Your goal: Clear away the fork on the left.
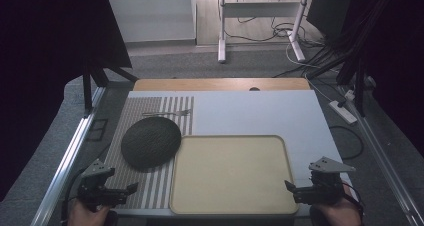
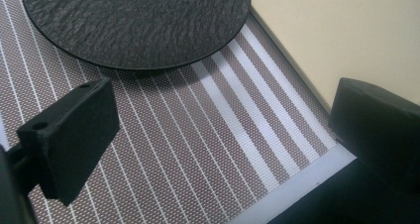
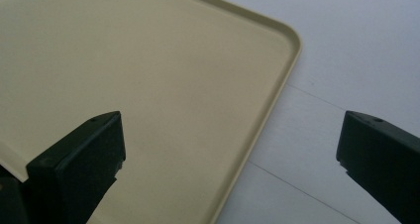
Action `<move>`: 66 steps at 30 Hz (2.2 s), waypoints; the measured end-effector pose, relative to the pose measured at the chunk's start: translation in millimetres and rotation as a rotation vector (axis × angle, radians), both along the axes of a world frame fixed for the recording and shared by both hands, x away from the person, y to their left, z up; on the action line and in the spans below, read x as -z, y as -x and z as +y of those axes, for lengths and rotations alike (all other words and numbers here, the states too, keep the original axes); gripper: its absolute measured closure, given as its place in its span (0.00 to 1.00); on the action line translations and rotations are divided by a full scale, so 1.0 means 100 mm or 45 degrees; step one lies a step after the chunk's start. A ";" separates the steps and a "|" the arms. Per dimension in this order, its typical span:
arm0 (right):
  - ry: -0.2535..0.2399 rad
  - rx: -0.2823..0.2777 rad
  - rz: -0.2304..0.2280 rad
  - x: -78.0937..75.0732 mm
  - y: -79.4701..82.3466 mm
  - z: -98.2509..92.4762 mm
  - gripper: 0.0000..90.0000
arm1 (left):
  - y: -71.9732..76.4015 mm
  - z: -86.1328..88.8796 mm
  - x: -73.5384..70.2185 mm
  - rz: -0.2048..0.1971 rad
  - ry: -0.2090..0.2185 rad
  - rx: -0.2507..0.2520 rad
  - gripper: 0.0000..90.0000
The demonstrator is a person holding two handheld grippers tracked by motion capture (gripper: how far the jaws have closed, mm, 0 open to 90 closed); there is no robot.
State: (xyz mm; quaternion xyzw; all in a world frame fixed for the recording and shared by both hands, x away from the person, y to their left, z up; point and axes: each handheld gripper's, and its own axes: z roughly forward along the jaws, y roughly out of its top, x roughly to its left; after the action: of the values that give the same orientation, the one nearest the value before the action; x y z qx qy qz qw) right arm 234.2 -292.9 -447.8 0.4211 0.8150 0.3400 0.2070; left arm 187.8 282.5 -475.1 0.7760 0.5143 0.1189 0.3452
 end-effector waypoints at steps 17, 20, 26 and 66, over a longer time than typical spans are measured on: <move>0.010 -0.019 0.023 0.01 -0.01 0.01 0.00 | -0.01 0.02 0.01 0.015 0.031 0.011 0.02; 0.011 -0.023 0.024 0.01 -0.01 0.01 0.00 | -0.01 0.02 0.00 0.016 0.029 0.005 0.02; 0.013 -0.030 0.029 0.01 -0.01 0.02 0.00 | -0.02 0.02 0.00 0.016 0.031 0.013 0.01; 0.003 -0.045 0.055 0.02 -0.03 0.01 0.00 | -0.54 0.08 0.07 -0.005 0.016 0.071 0.00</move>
State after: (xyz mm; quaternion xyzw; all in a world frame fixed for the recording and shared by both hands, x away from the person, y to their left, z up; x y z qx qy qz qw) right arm 237.2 -291.9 -449.5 0.4137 0.8270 0.3334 0.1837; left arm 241.9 290.2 -481.8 0.7877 0.4924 0.1076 0.3543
